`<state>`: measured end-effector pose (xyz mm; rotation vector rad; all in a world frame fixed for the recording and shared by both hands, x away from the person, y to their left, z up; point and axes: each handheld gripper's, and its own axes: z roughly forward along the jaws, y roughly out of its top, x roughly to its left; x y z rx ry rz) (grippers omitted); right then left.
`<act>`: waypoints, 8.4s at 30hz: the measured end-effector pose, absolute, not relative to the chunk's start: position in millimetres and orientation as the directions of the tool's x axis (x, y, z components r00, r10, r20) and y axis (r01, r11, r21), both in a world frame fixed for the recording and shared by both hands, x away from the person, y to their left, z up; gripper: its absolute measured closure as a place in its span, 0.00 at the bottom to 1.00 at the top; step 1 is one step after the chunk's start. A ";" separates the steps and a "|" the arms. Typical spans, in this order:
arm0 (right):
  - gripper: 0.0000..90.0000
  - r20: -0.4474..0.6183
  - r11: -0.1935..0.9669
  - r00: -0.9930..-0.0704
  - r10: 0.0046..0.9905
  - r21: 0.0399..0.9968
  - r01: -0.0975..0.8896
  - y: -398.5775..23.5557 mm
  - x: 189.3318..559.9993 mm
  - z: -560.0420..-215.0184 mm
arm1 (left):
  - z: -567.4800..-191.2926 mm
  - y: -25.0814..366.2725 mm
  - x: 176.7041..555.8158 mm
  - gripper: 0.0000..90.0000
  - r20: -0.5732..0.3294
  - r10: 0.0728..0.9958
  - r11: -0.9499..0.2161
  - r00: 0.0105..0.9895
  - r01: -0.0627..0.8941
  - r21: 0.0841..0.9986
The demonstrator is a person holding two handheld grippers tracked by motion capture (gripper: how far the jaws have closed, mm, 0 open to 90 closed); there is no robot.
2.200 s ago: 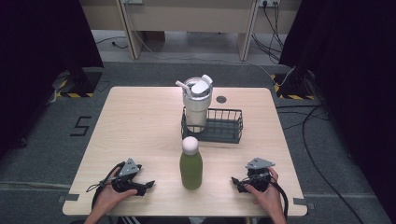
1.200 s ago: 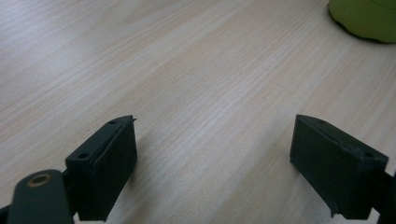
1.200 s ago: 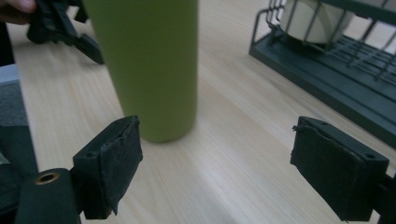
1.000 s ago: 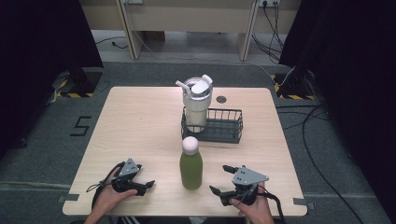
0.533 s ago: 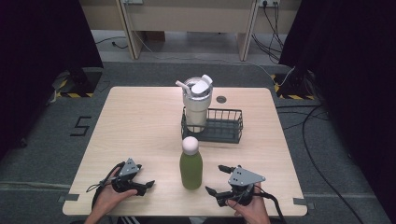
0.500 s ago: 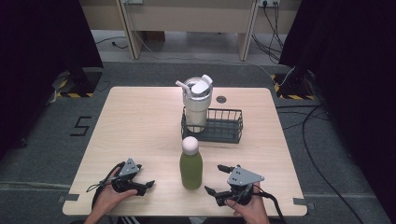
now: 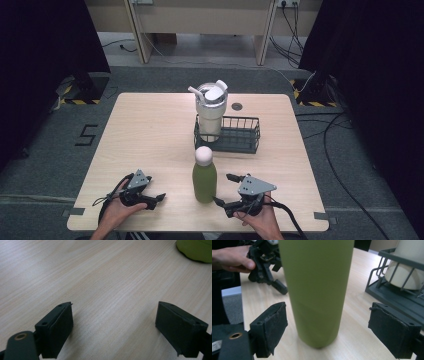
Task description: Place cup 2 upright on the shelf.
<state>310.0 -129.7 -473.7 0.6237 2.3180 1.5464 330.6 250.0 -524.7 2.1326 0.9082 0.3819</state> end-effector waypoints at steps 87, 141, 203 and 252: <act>0.23 -0.065 0.275 -0.813 0.578 0.954 0.120 -116.8 355.9 -461.1 | -524.5 250.1 330.5 0.16 -0.022 0.713 -0.450 0.701 0.482 0.752; 0.23 -0.065 0.229 -0.675 0.735 0.961 0.156 -166.2 435.8 -367.5 | -524.5 250.2 330.6 0.16 -0.023 0.712 -0.450 0.702 0.481 0.752; 0.23 -0.013 0.205 -0.576 0.817 0.941 0.268 -164.6 507.5 -438.2 | -524.6 250.1 330.5 0.16 -0.025 0.713 -0.447 0.701 0.482 0.753; 0.17 0.018 0.158 -0.563 0.826 0.952 0.262 -183.7 469.1 -432.2 | -524.5 250.2 330.5 0.16 -0.023 0.713 -0.449 0.701 0.482 0.752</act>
